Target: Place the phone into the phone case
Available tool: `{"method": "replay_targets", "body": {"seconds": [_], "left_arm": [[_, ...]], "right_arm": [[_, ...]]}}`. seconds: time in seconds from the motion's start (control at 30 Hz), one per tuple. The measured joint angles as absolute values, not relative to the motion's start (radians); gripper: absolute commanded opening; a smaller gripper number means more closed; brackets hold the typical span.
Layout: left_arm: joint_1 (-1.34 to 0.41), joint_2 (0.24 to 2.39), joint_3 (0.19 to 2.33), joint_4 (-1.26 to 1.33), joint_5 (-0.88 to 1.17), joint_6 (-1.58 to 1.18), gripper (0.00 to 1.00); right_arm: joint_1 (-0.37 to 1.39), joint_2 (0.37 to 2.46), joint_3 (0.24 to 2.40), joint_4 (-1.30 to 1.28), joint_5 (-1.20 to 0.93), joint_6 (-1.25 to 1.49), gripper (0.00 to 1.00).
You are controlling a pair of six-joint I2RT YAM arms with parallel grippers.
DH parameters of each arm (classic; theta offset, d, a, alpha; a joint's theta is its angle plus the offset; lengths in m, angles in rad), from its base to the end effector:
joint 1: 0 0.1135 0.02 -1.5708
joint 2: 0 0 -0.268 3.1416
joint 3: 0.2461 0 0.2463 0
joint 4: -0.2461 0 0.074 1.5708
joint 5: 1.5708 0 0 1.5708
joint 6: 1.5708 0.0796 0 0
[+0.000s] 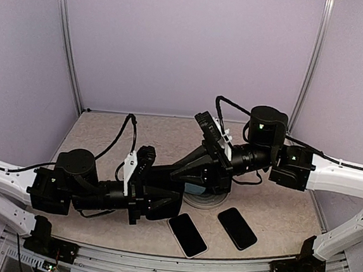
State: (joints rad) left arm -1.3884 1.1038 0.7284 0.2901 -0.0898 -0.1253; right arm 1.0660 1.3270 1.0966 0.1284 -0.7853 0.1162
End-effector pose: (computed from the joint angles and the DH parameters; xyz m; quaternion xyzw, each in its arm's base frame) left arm 0.0608 -0.2901 0.3080 0.4100 0.6118 -0.4399 0.5139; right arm 0.1109 0.3171 0.3642 -0.5416 0.4926 0.5809 0.3558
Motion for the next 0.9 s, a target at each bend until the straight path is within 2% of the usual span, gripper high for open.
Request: {"method": "replay_targets", "body": {"seconds": [0.1, 0.13, 0.23, 0.4, 0.47, 0.5, 0.57, 0.6, 0.9], "left_arm": [[-1.388, 1.104, 0.728, 0.294, -0.099, -0.128, 0.53], [-1.388, 1.103, 0.728, 0.299, -0.107, -0.125, 0.59], [-1.388, 1.084, 0.727, 0.322, -0.141, -0.133, 0.64], [-1.388, 1.013, 0.687, 0.348, -0.186, -0.138, 0.67], [-1.388, 1.010, 0.685, 0.351, -0.189, -0.138, 0.63], [-1.388, 1.016, 0.685, 0.353, -0.189, -0.139, 0.53], [-1.388, 1.039, 0.686, 0.359, -0.194, -0.142, 0.16], [-1.388, 1.055, 0.685, 0.361, -0.192, -0.144, 0.01], [-1.401, 1.069, 0.685, 0.385, -0.187, -0.128, 0.00]], "right_arm": [[1.060, 1.327, 1.093, 0.144, -0.796, 0.128, 0.00], [1.055, 1.325, 1.088, 0.154, -0.805, 0.136, 0.00], [1.007, 1.303, 1.054, 0.173, -0.840, 0.167, 0.00], [0.957, 1.266, 1.040, 0.205, -0.869, 0.200, 0.00], [0.957, 1.261, 1.040, 0.232, -0.886, 0.212, 0.00], [0.957, 1.260, 1.040, 0.240, -0.895, 0.215, 0.00], [0.957, 1.261, 1.040, 0.252, -0.915, 0.226, 0.00], [0.957, 1.261, 1.040, 0.256, -0.921, 0.227, 0.00], [0.950, 1.264, 1.041, 0.262, -0.924, 0.233, 0.00]]}}
